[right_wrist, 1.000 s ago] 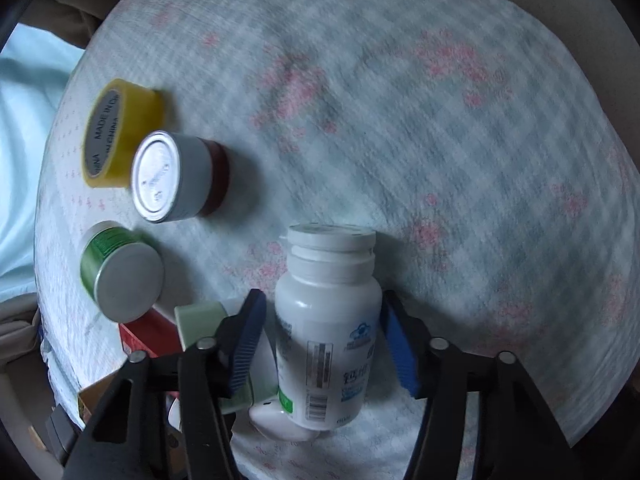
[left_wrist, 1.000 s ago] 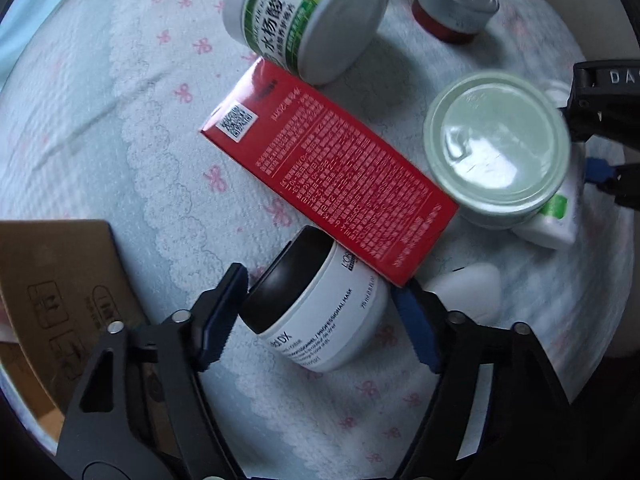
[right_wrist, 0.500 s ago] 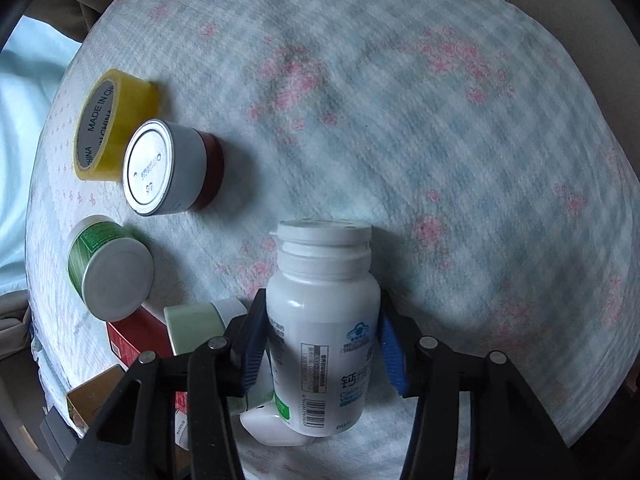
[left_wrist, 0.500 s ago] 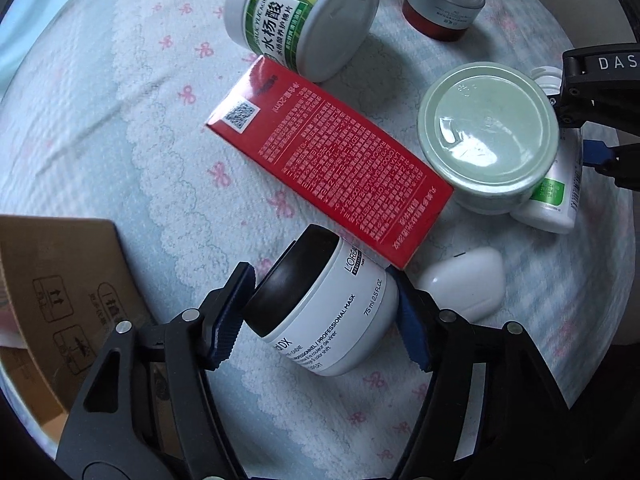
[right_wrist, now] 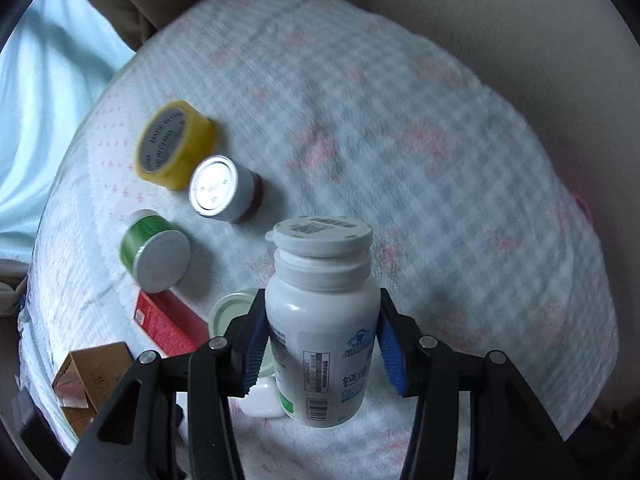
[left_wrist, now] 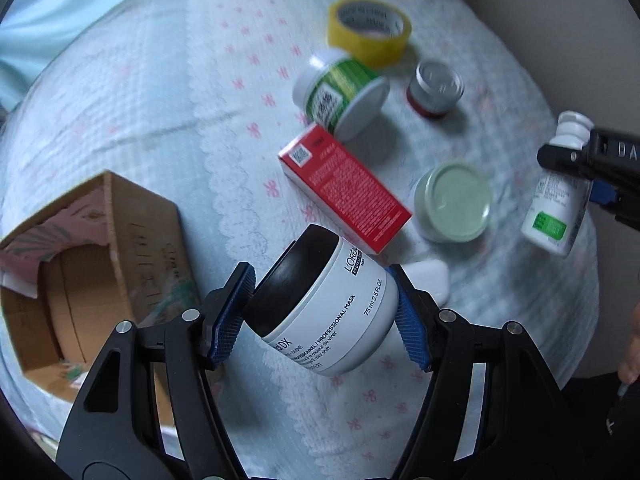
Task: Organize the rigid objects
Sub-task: 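Lift both held items and carry them over the cardboard box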
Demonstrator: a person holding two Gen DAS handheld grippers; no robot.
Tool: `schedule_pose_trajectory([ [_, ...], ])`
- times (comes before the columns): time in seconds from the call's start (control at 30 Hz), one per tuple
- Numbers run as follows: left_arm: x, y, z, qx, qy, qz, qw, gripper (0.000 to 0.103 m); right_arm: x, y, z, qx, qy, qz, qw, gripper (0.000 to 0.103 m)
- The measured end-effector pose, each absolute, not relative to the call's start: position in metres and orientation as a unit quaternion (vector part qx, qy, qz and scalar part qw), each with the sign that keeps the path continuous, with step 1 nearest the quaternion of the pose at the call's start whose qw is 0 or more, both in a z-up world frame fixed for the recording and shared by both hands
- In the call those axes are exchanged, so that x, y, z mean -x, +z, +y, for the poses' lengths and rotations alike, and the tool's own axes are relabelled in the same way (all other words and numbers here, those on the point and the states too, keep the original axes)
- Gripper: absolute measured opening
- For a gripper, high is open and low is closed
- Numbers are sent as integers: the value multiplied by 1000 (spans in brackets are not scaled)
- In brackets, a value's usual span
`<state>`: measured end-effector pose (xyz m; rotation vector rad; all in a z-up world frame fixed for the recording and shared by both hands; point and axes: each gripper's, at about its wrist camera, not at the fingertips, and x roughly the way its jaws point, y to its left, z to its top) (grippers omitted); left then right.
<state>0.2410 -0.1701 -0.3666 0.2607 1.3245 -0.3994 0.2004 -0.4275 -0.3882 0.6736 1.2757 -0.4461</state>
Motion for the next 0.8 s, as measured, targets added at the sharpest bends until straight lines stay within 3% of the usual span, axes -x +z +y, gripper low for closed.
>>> schedule_pose_trajectory([
  [0.47, -222, -208, -103, -5, -144, 524, 840, 64, -162, -221, -362, -219, -107, 520, 819, 46],
  [0.8, -221, -162, 9, 35, -107, 490, 864, 64, -167, -166, -259, -200, -13, 502, 841, 46],
])
